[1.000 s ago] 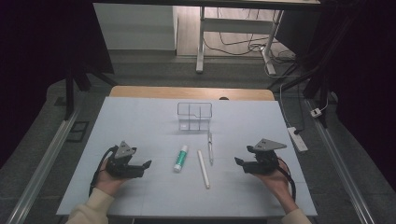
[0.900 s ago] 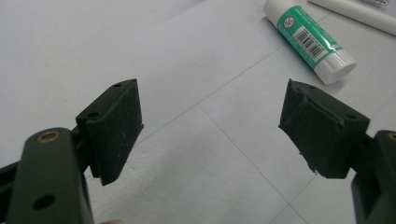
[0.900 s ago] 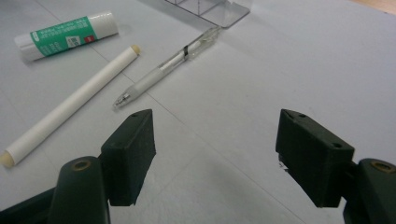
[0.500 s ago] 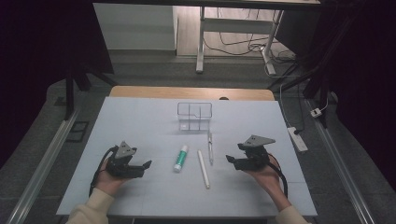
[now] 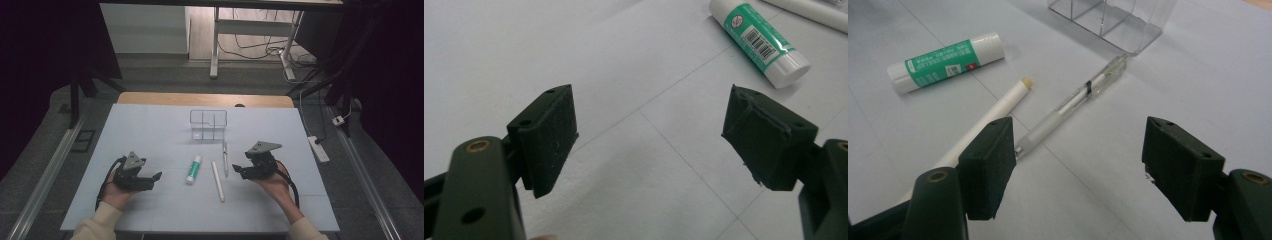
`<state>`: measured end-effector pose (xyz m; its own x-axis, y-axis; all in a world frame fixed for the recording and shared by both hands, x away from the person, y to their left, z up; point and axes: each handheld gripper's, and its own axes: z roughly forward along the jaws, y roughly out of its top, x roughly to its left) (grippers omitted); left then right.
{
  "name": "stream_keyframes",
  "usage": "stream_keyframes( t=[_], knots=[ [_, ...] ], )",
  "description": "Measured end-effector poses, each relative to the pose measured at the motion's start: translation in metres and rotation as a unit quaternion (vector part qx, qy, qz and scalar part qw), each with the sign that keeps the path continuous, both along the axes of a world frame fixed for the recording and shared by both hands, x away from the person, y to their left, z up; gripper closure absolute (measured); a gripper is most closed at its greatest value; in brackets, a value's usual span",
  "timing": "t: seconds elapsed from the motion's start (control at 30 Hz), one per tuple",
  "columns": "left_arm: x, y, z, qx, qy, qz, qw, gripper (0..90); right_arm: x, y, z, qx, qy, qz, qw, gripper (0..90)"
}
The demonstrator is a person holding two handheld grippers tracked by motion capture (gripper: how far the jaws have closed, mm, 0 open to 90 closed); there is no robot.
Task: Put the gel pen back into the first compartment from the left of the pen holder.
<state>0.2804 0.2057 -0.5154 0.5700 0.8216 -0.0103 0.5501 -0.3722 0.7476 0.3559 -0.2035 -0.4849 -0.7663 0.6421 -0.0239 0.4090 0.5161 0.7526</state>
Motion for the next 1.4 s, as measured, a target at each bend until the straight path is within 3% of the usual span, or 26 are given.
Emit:
stream_keyframes(
  t=[0.47, 0.87, 1.23, 1.4],
  knots=[
    [0.000, 0.001, 0.000, 0.000, 0.001, 0.001, 1.0000, 21.6, 0.009, 0.024, 0.006, -0.004, 0.017, 0.006, 0.9998, 31.0],
    [0.001, 0.001, 0.000, 0.001, 0.000, 0.001, 1.0000, 21.7, 0.017, 0.050, 0.001, -0.065, 0.038, 0.000, 0.9972, 31.2],
    [0.001, 0.000, -0.001, 0.005, 0.000, 0.000, 1.0000, 21.7, 0.033, 0.058, -0.014, -0.088, 0.069, -0.029, 0.9933, 31.5],
    [0.001, -0.001, -0.003, 0.011, 0.001, 0.000, 0.9999, 21.7, 0.039, 0.065, -0.021, -0.101, 0.075, -0.049, 0.9908, 36.3]
  ],
)
